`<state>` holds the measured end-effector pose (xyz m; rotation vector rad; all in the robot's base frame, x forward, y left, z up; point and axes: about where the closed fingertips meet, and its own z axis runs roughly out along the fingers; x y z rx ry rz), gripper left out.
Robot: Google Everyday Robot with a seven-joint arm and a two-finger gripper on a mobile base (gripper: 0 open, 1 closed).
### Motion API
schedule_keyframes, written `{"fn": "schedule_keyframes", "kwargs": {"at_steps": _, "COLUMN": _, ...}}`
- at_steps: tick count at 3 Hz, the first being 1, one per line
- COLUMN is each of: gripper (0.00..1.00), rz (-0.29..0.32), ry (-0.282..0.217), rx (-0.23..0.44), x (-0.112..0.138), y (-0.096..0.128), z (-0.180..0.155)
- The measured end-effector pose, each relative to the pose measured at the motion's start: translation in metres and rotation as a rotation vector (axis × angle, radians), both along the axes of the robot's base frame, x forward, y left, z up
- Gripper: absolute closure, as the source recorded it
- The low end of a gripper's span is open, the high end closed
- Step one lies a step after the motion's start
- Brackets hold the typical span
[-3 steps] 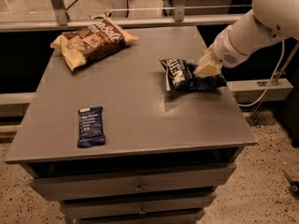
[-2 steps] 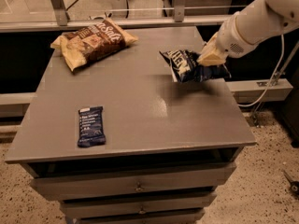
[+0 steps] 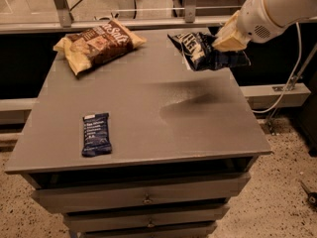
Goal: Move blue chip bag near brown chip bag
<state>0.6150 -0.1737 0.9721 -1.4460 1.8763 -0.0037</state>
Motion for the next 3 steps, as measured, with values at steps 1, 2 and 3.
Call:
{"fn": "schedule_keyframes", "kwargs": {"at_steps": 1, "gripper": 1.00, "rz": 0.016, "ry": -0.002, "rx": 0.024, "x": 0.007, "y": 0.021, "z": -0.009}}
{"fn": "schedule_keyframes", "kwargs": {"at_steps": 2, "gripper": 1.00, "rz": 0.020, "ry": -0.013, "rx": 0.059, "x": 0.041, "y": 0.065, "z": -0.031}}
{"fn": "schedule_keyframes", "kwargs": {"at_steps": 3, "gripper": 1.00, "rz": -0.003, "ry": -0.047, "rx": 0.089, "x": 0.090, "y": 0.114, "z": -0.050}}
